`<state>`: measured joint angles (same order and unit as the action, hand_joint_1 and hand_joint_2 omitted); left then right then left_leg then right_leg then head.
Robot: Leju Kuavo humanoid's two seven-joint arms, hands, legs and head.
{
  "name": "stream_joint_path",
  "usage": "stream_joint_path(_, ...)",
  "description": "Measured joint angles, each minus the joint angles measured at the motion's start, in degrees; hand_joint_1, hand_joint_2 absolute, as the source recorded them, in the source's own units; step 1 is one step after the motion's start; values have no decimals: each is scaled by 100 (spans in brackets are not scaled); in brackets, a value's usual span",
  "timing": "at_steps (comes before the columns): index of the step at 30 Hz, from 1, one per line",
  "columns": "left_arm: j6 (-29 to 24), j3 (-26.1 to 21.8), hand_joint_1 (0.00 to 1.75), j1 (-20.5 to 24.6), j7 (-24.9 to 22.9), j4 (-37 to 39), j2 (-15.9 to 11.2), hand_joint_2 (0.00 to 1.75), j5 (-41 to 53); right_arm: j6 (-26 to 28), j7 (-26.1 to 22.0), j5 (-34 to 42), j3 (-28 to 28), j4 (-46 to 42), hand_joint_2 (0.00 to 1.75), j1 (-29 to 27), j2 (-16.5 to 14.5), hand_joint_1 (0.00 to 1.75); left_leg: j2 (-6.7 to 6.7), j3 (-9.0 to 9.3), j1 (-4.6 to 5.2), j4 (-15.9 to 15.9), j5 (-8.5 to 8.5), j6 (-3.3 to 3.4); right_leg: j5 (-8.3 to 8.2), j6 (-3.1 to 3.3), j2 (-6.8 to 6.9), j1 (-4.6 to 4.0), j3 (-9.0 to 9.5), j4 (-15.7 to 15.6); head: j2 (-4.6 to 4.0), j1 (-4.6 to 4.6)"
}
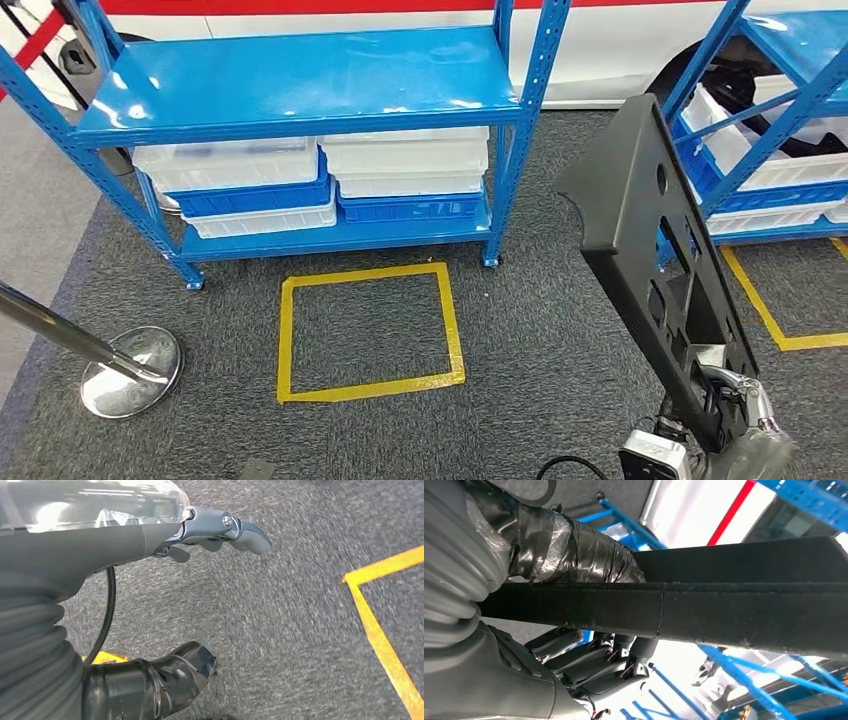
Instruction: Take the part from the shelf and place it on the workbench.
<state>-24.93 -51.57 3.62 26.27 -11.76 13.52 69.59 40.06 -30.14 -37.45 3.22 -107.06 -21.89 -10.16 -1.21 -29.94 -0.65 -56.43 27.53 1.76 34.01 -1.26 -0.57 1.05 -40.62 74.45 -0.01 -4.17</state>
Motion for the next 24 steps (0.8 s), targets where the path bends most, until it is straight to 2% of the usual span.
stream_joint_path(1, 1, -1, 0, 0, 0, 0, 4, 175, 0, 0, 0, 1, -7, 0, 175, -2, 0, 175, -33, -1, -3, -23, 17, -12, -143, -17, 23, 17, 95, -169, -1, -1)
stream_joint_path(3, 2, -1, 0, 4, -1, 0, 16, 175, 1, -1, 1, 1, -21, 1, 175, 0, 0, 175, -90, -1, -4, -90, 74, -58, -476, -29, 135, 36, 482, -885, 1, -1)
stream_joint_path(4, 2, -1, 0, 5, -5, 0, 21, 175, 2, -1, 2, 1, -28, 1, 175, -1, 0, 175, -109, -6, 6, -133, 104, -93, -569, -10, 175, 29, 630, -1177, 1, 1)
stream_joint_path(5, 3, -2, 0, 6, -10, 0, 24, 175, 6, -1, 3, 1, -34, 0, 175, -2, 0, 175, -126, -10, 18, -164, 126, -124, -596, 17, 197, 18, 705, -1339, 1, 3)
stream_joint_path(8, 7, -3, 0, 13, -31, 0, 30, 175, 20, 0, 9, 1, -52, -3, 175, -11, -1, 175, -171, -15, 23, -179, 147, -207, -600, 125, 127, -3, 687, -1389, 0, 7)
stream_joint_path(10, 8, -3, 0, 18, -33, 0, 36, 175, 21, 0, 9, 1, -67, -10, 175, -12, -3, 175, -106, -84, 4, -346, 298, -257, -631, 198, 86, 14, 684, -1427, 0, 7)
stream_joint_path(11, 8, -3, 0, 19, -26, 0, 39, 175, 19, 0, 9, 1, -73, -15, 175, -12, -5, 175, -47, -190, -4, -588, 460, -276, -645, 226, 69, 23, 682, -1441, 1, 9)
stream_joint_path(13, 8, -3, 0, 14, -10, 0, 44, 175, 12, 0, 9, 1, -81, -20, 175, -14, -8, 175, 41, -515, -9, -1325, 831, -299, -655, 253, 23, 13, 664, -1442, 0, 9)
stream_joint_path(14, 8, -3, 0, 9, -4, 0, 46, 175, 8, 0, 9, 1, -83, -20, 175, -16, -9, 175, 55, -657, -10, -1633, 930, -301, -656, 256, -10, 5, 660, -1440, -1, 9)
stream_joint_path(15, 8, -3, 0, 5, -2, 0, 48, 175, 6, 0, 9, 1, -85, -20, 175, -17, -9, 175, 60, -722, -9, -1768, 919, -294, -657, 256, -47, -4, 660, -1436, -1, 8)
stream_joint_path(16, 8, -3, 0, 4, 0, 0, 49, 175, 6, 0, 9, 1, -87, -20, 175, -17, -9, 175, 66, -681, -8, -1673, 791, -276, -657, 256, -88, -12, 664, -1433, -1, 9)
stream_joint_path(17, 8, -3, 0, 4, 1, 0, 50, 175, 6, 0, 11, 1, -87, -20, 175, -16, -9, 175, 86, -545, -5, -1374, 580, -247, -657, 256, -131, -19, 673, -1430, 0, 9)
stream_joint_path(19, 7, -3, 0, 4, 3, 0, 49, 175, 7, 0, 21, -3, -87, -19, 175, -12, -9, 175, 242, -214, 8, -607, 218, -166, -660, 246, -211, -26, 673, -1423, 0, 7)
stream_joint_path(20, 4, -3, 0, 6, 2, 0, 48, 175, 7, 0, 27, -6, -87, -18, 175, -10, -9, 175, 314, -106, 18, -348, 143, -138, -669, 228, -244, -24, 657, -1419, 0, 7)
stream_joint_path(21, 2, -3, 0, 10, 2, 0, 48, 175, 8, -1, 36, -8, -87, -17, 175, -11, -9, 175, 367, -59, 29, -218, 133, -120, -682, 202, -274, -17, 635, -1419, 0, 7)
stream_joint_path(24, -2, -4, 0, 21, -3, 1, 59, 175, 14, -1, 50, -11, -89, -17, 175, -27, -9, 175, 304, -25, 22, -115, 98, -87, -728, 95, -337, -6, 611, -1457, 1, 7)
